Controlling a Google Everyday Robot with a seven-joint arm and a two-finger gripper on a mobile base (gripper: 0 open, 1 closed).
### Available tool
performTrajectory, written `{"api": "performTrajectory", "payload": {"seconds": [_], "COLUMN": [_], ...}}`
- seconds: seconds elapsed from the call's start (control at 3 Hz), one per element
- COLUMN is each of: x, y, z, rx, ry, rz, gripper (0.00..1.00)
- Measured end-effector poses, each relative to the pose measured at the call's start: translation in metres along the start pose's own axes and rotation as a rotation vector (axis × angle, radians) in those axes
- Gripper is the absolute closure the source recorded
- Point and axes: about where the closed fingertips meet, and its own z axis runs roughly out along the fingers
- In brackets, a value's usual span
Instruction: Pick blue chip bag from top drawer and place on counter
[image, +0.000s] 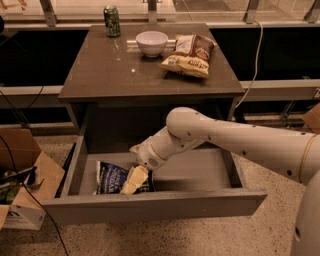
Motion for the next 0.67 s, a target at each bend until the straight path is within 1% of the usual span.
{"api": "performTrajectory", "payload": {"seconds": [0.33, 0.67], "x": [-0.021, -0.047], "y": [-0.006, -0.013], "z": [-0.025, -0.064], "rx": [0.084, 0.205], "ry": [0.003, -0.070], "rz": [-0.049, -0.107], "gripper": [0.00, 0.00]}}
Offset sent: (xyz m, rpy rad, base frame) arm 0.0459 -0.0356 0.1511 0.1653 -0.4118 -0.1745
